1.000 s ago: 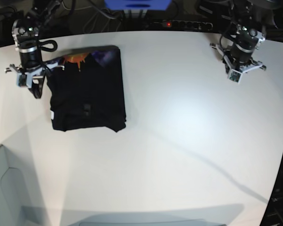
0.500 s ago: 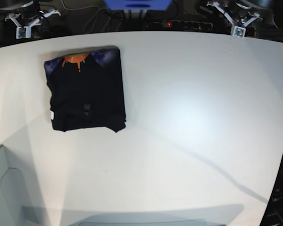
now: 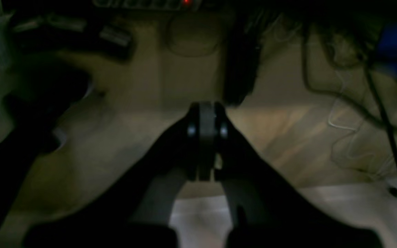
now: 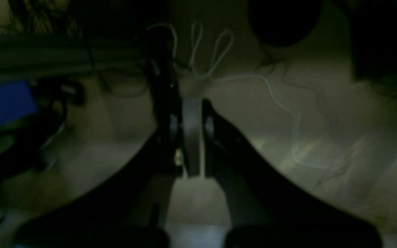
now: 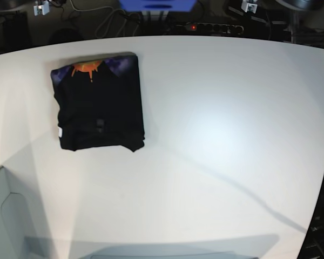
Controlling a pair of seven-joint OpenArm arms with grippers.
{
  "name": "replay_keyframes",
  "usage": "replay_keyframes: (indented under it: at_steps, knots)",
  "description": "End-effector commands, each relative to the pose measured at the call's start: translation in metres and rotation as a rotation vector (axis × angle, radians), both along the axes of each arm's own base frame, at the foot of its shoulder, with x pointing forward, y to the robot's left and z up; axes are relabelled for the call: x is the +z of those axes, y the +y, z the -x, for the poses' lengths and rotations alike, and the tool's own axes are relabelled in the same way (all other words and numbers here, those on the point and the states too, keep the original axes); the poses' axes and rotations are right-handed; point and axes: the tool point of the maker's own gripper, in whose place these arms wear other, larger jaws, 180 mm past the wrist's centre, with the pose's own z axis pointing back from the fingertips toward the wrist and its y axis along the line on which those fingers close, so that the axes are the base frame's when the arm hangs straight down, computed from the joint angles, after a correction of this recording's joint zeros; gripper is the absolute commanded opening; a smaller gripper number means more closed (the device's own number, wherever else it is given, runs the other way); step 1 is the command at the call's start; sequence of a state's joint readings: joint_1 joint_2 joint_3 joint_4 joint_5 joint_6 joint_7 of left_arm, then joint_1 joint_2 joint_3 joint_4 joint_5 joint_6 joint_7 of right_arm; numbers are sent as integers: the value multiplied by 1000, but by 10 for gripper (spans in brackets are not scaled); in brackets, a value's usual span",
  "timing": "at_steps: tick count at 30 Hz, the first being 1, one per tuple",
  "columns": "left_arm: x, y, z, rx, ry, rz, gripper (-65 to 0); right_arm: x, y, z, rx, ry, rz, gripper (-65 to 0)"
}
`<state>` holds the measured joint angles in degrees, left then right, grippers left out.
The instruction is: Fold the T-shirt properly
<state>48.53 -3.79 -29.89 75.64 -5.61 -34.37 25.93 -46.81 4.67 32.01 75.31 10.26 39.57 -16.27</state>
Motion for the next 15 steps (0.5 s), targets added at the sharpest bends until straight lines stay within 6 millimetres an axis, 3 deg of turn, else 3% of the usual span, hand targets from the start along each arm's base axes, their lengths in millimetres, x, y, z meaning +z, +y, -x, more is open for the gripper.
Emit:
replay_keyframes:
  at_steps: [1,5,12,15]
  knots:
    - [-7,-1,9,20,15,17,-650,-3,0,3,0,-13,-11,-648]
    - [-49,14,27,133,88,-17,-650,-37,24,16,-19,-14,-70,-648]
    - [-97,-1,29,190,58,-65,-650,-85,31,30,-123,-38,-1,-650]
    - [-110,-6,30,159,100,-102,-650,-97,29,37,-120,-24,64,-650]
